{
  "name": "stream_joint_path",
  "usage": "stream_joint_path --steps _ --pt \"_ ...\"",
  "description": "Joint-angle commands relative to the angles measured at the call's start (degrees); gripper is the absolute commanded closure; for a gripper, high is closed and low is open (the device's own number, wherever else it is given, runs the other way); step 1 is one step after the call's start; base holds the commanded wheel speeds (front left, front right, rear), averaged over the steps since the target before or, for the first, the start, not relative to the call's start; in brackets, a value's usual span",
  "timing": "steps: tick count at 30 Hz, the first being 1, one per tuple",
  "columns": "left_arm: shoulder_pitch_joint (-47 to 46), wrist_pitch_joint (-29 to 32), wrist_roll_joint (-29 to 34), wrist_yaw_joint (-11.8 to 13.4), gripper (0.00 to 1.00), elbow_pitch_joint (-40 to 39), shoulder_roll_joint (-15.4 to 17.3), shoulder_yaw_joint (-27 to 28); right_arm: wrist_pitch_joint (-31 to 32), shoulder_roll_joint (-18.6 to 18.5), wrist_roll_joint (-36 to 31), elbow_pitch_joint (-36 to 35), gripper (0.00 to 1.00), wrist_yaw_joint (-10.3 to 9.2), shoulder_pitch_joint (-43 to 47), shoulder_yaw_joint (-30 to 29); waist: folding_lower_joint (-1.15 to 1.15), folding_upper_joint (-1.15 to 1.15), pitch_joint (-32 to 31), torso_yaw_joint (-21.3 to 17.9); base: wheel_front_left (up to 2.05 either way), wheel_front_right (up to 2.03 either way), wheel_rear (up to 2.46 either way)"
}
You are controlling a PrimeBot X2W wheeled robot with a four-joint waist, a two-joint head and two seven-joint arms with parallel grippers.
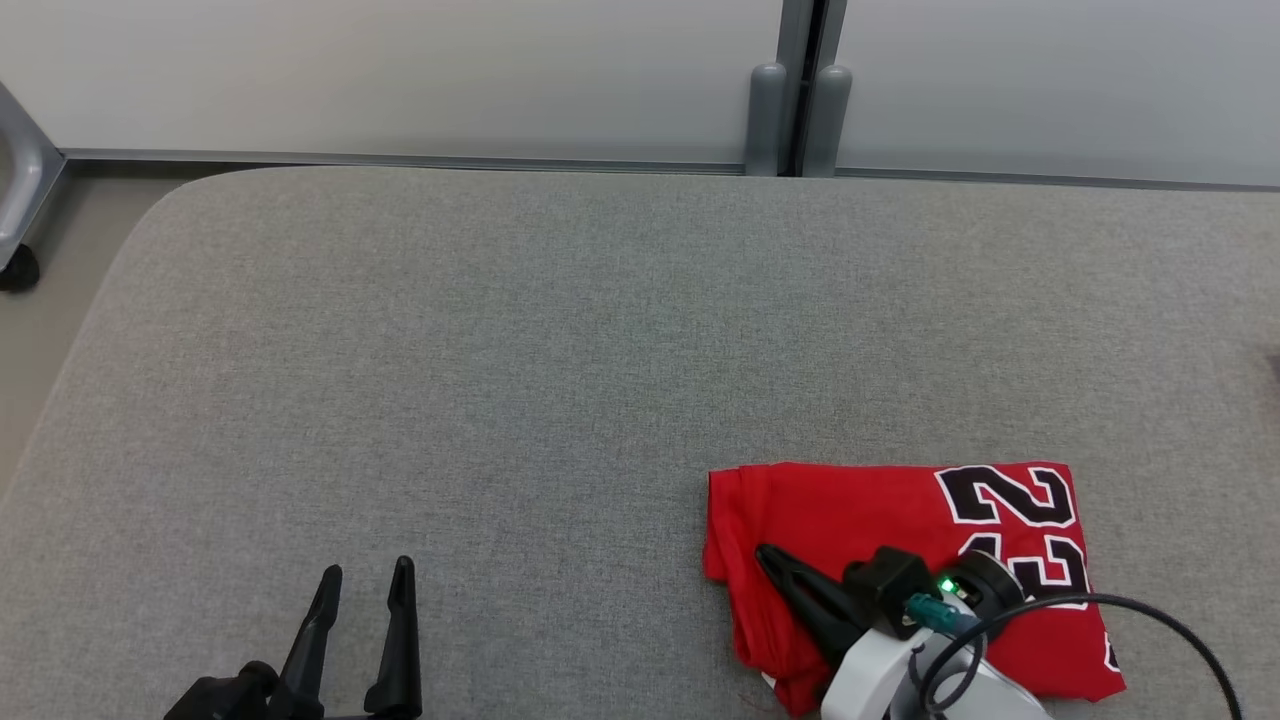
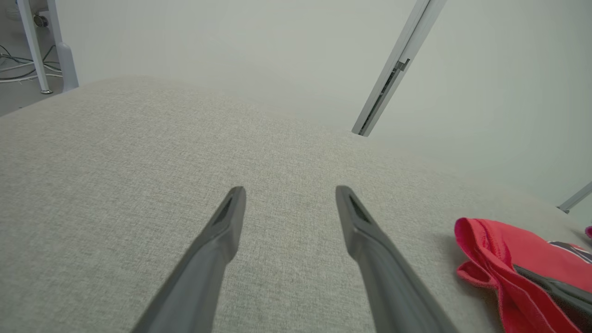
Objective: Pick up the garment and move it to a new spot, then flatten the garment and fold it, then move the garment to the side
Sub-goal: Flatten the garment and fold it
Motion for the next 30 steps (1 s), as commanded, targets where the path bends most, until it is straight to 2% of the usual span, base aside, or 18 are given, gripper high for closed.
stream_joint_path --steps 1,6,14,17,20,21,22,23,24,25,30 --pt "-0.94 -0.25 -0.08 -0.08 0.00 0.15 0.20 0.04 -0.41 0.26 0.84 -0.06 1.00 -0.02 -0.67 1.76 0.00 0.00 0.54 0.39 0.00 0.00 0.00" --pt "-1.42 -0.25 -0.35 0.19 0.00 0.54 0.22 -0.29 -0.42 0.67 2.07 -0.87 1.00 -0.02 -0.92 7.21 0.00 0.00 0.41 0.22 0.00 0.00 0.00" --pt "0.65 -0.25 -0.73 0.88 0.00 0.56 0.21 0.46 -0.40 -0.99 4.19 -4.22 1.00 -0.02 1.39 11.26 0.00 0.00 -2.16 -1.96 0.00 0.00 0.00" --pt "1.66 -0.25 -0.71 0.92 0.00 0.41 0.22 0.96 -0.40 -2.43 4.99 -7.29 1.00 -0.02 2.52 8.74 0.00 0.00 -3.89 -3.20 0.00 0.00 0.00" --pt "3.00 -0.25 -0.71 1.00 0.00 0.11 0.21 1.63 -0.40 -4.60 4.63 -11.55 1.00 -0.02 5.50 2.39 0.00 0.00 -6.04 -4.43 0.00 0.00 0.00" --pt "3.50 -0.25 -0.69 1.06 0.00 0.06 0.22 1.97 -0.40 -5.31 3.98 -12.99 0.96 -0.02 6.82 -0.08 0.00 0.00 -6.75 -4.87 0.00 0.00 0.00" --pt "3.85 -0.25 -0.69 1.10 0.00 -0.05 0.21 2.29 -0.40 -5.97 3.35 -14.40 0.81 -0.02 8.18 -2.63 0.00 0.00 -7.30 -5.33 0.00 0.00 0.00" --pt "4.07 -0.25 -0.64 1.04 0.00 -0.21 0.22 2.61 -0.41 -6.57 2.81 -15.95 0.71 -0.02 9.47 -5.10 0.00 0.00 -7.64 -5.74 0.00 0.00 0.00" --pt "4.34 -0.25 -0.60 1.00 0.00 -0.39 0.19 2.84 -0.40 -7.14 2.22 -17.25 0.45 -0.02 10.95 -7.88 0.00 0.00 -8.01 -6.14 0.00 0.00 0.00" --pt "4.75 -0.25 -0.57 1.08 0.00 -0.57 0.19 3.10 -0.40 -7.72 1.58 -18.24 0.00 -0.02 12.49 -10.21 0.00 0.00 -8.40 -6.55 0.00 0.00 0.00" --pt "6.68 -0.25 0.89 0.71 0.00 -1.23 0.22 3.97 -0.41 -8.94 -0.75 -21.73 0.00 -0.02 18.86 -23.30 0.00 0.00 -9.76 -8.05 0.00 0.00 0.00"
